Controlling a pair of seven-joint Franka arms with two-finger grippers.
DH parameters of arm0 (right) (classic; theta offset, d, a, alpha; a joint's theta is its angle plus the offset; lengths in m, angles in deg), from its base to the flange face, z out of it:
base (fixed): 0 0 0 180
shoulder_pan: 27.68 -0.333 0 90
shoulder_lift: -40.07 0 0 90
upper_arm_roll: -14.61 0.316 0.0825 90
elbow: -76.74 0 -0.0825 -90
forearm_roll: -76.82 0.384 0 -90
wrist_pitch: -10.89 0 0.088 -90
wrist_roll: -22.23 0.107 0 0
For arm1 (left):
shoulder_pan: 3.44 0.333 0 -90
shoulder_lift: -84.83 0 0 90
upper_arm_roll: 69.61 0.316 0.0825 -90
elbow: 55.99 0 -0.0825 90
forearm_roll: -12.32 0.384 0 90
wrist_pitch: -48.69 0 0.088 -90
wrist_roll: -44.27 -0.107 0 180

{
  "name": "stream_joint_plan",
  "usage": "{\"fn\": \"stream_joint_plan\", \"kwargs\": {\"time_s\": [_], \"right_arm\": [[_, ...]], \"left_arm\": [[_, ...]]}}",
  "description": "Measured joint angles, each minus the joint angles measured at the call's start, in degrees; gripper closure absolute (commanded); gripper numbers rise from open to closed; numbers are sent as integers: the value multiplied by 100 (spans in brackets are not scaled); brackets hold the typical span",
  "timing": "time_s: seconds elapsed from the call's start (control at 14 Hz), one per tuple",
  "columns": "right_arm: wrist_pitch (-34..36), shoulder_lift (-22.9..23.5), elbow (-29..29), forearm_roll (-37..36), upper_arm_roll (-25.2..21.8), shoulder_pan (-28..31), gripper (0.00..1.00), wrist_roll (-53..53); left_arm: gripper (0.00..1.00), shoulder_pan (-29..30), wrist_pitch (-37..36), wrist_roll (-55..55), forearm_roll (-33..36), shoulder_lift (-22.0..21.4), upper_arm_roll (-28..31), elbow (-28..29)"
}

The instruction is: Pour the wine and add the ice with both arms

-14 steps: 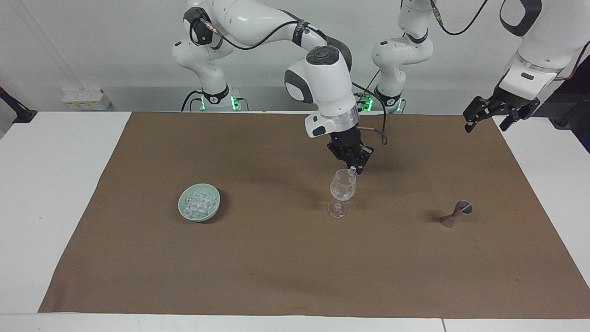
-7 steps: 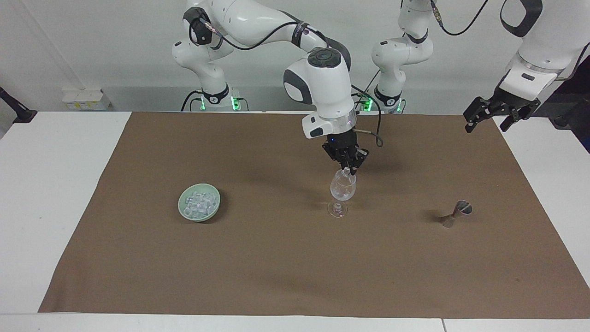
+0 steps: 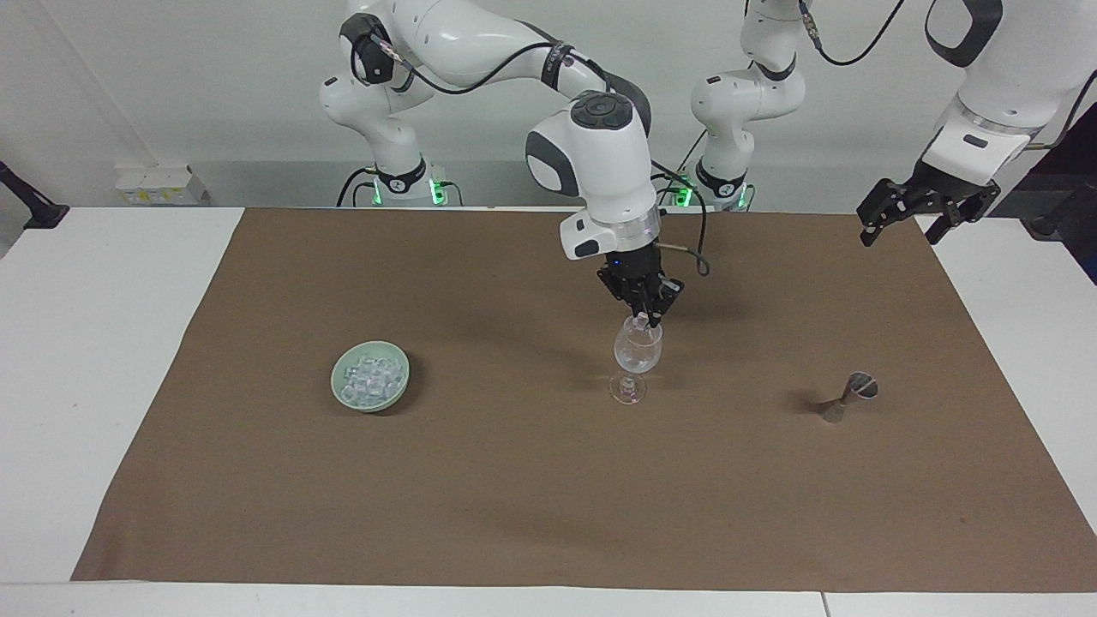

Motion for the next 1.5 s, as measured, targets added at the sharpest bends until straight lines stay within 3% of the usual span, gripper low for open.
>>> {"fn": "stream_joint_plan", "kwargs": {"time_s": [0.36,0.79,0.86,0.93,1.0,1.22,1.5], "right_arm": [[9,0,-1,0,0,17,65,0],[29,0,0,1,0,21,63,0],[29,-1,2,2,-1,25,55,0],[29,-9,11,3,-6,45,38,1],[29,-43,20,3,-7,99,0,1],[250,-305,25,-22,-12,304,0,-150],[1005,-874,-9,-35,-25,794,0,-1314]], "left_arm": [[0,0,201,0,-2,11,-7,-21],[0,3,439,9,-2,113,5,44],[0,4,451,10,-2,113,7,68],[0,4,455,11,-2,113,8,80],[0,4,456,11,-2,114,9,85],[0,9,461,11,-2,116,17,95],[0,10,473,11,-2,119,18,108]]}}
